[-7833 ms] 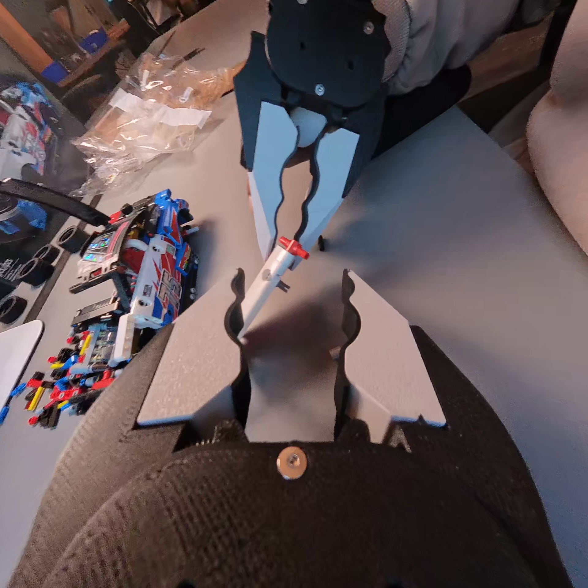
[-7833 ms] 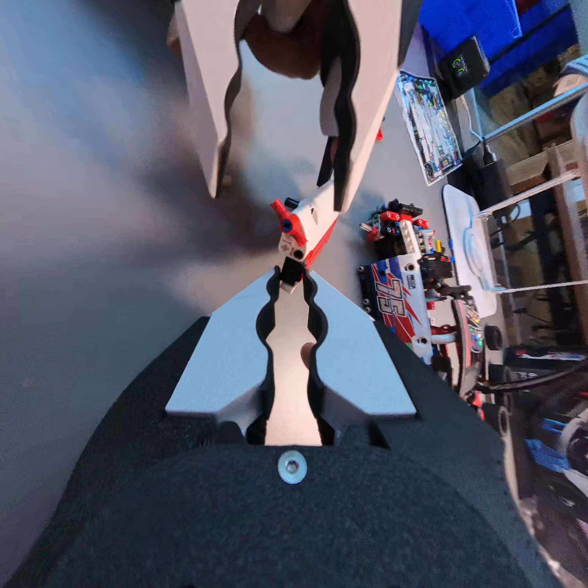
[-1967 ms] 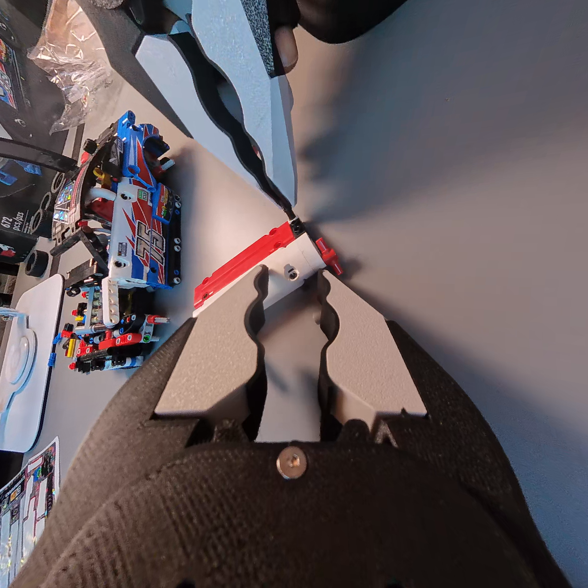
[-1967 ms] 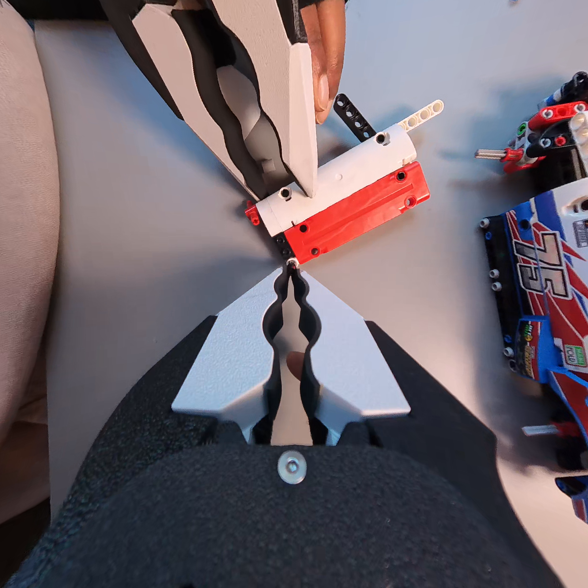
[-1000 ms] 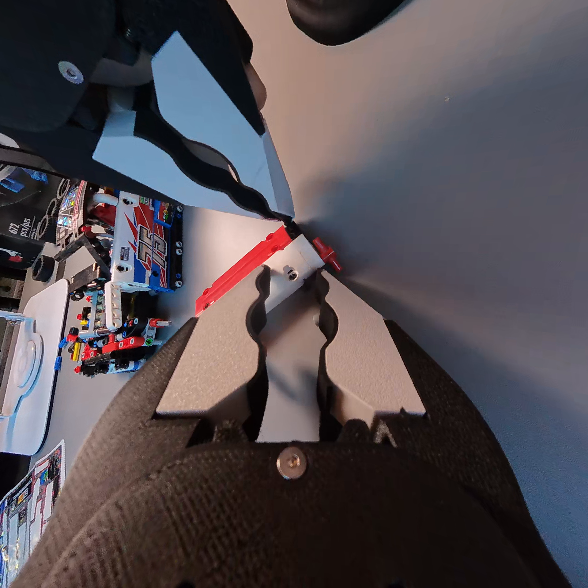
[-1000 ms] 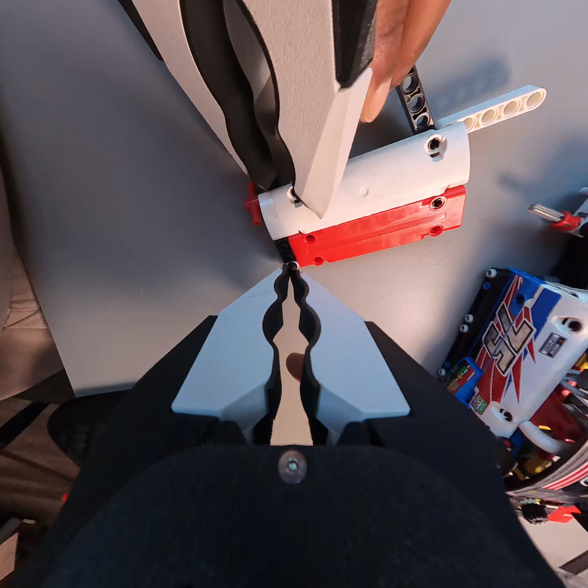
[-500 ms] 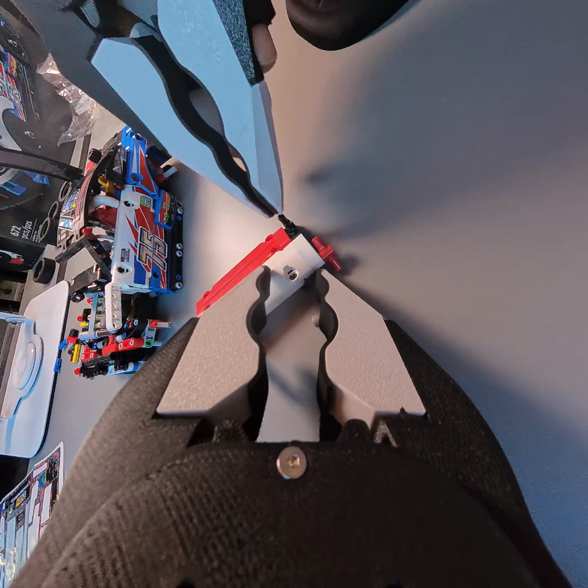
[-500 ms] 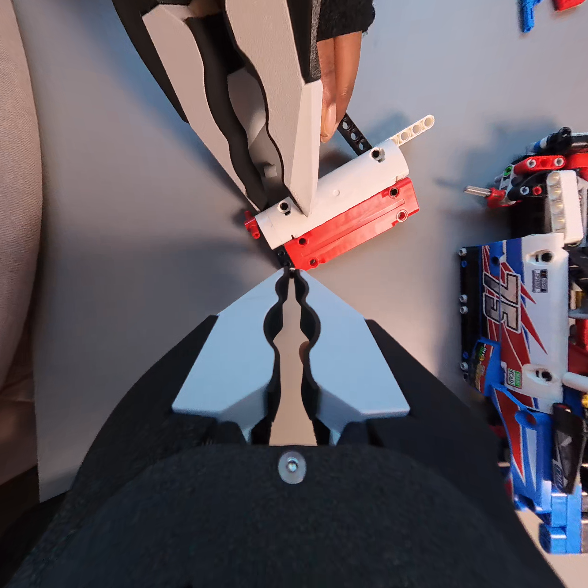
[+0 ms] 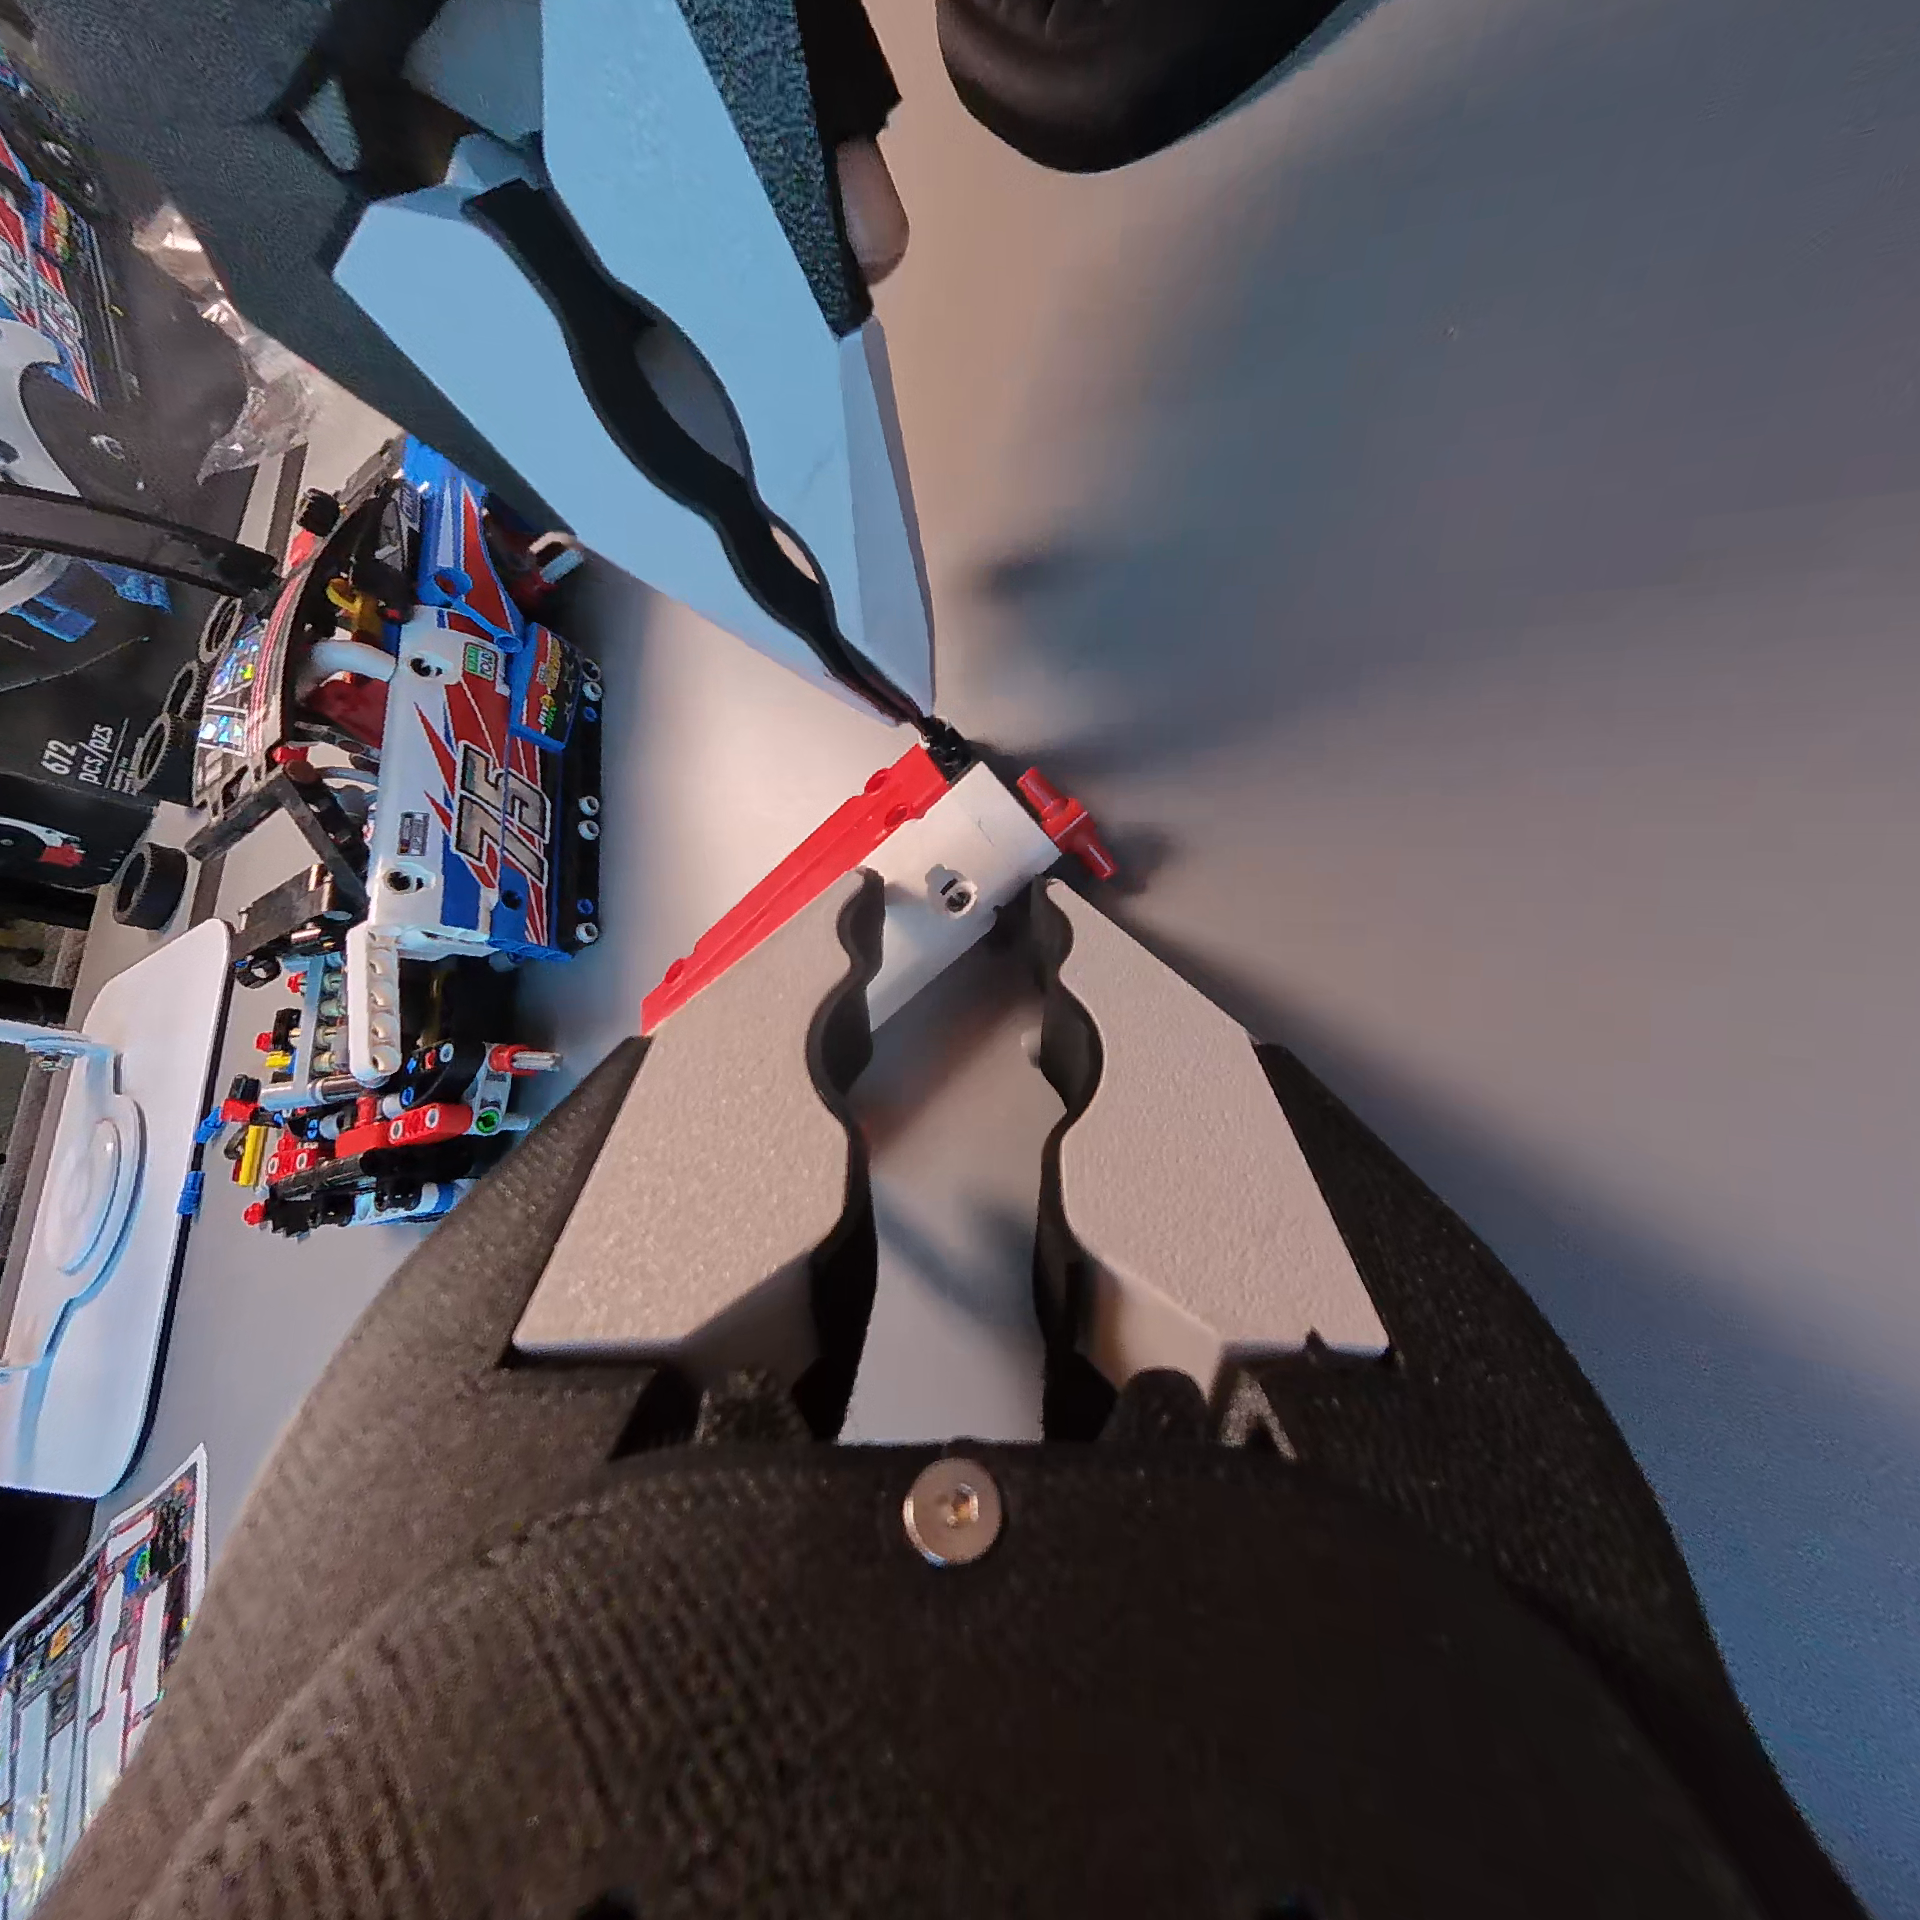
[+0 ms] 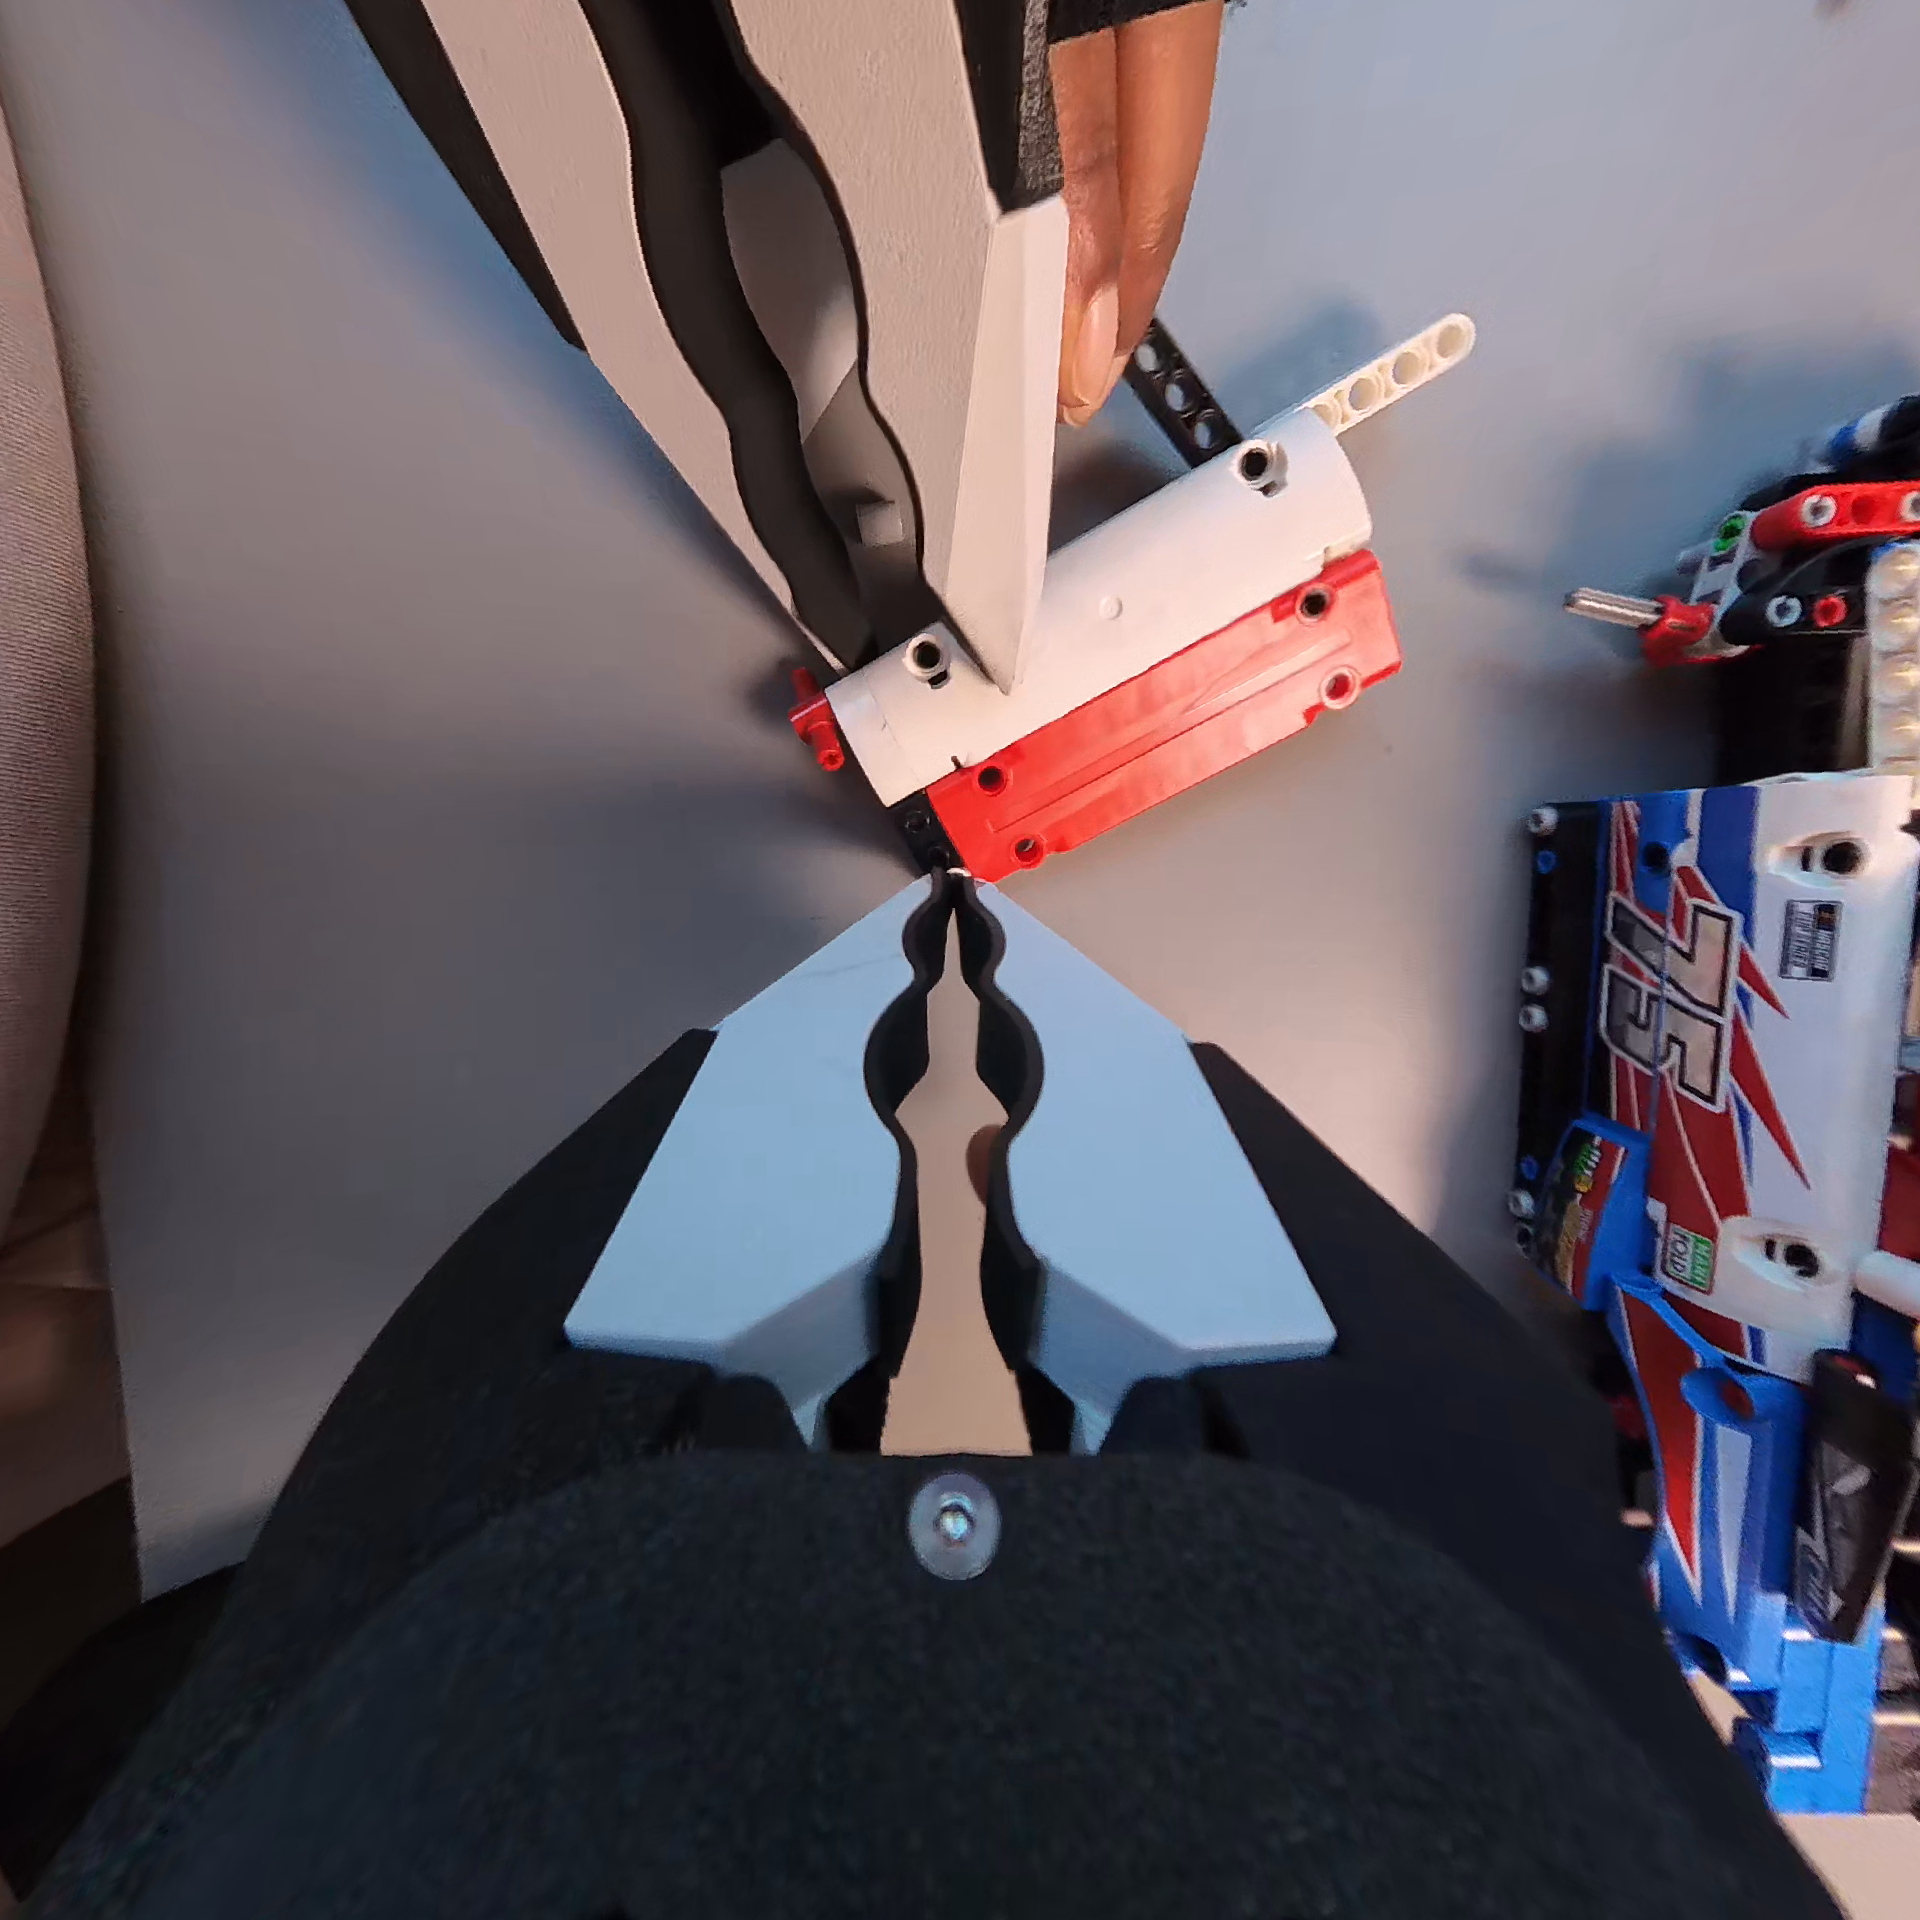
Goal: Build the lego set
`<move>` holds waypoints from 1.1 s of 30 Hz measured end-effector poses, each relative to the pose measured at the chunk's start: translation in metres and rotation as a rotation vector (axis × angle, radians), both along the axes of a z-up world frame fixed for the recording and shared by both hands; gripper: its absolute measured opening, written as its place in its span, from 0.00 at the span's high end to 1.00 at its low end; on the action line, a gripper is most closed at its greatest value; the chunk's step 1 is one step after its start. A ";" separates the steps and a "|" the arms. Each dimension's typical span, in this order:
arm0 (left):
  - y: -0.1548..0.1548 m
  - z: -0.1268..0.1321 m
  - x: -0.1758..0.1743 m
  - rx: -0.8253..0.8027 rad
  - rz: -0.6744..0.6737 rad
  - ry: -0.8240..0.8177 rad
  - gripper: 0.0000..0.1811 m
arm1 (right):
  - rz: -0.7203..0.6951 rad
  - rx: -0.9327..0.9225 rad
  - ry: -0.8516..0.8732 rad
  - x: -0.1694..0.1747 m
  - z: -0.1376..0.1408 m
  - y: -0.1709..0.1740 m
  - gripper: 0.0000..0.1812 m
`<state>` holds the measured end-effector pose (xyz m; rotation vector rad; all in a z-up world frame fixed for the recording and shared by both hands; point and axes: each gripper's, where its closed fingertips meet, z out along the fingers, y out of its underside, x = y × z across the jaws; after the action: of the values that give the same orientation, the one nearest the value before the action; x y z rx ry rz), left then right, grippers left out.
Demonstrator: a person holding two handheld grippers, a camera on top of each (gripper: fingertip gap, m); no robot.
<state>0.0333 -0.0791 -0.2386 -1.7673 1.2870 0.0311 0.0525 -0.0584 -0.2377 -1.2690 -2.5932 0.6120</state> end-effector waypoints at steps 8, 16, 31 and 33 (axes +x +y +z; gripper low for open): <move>0.003 0.001 -0.003 0.024 -0.079 -0.026 0.86 | 0.051 0.051 0.231 -0.005 -0.005 0.000 0.96; 0.004 0.001 -0.002 0.061 -0.103 -0.009 0.87 | -0.179 -0.217 0.198 0.001 -0.004 0.002 0.99; 0.006 0.001 0.003 0.049 -0.133 -0.031 0.87 | -0.303 -0.311 0.144 0.009 -0.004 0.003 0.99; 0.006 0.002 0.003 0.048 -0.132 -0.031 0.87 | -0.299 -0.270 0.158 0.008 -0.004 0.003 0.99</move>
<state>0.0362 -0.0729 -0.2371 -1.6328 1.3667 -0.0400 0.0609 -0.0551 -0.2418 -1.5772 -2.1906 0.9797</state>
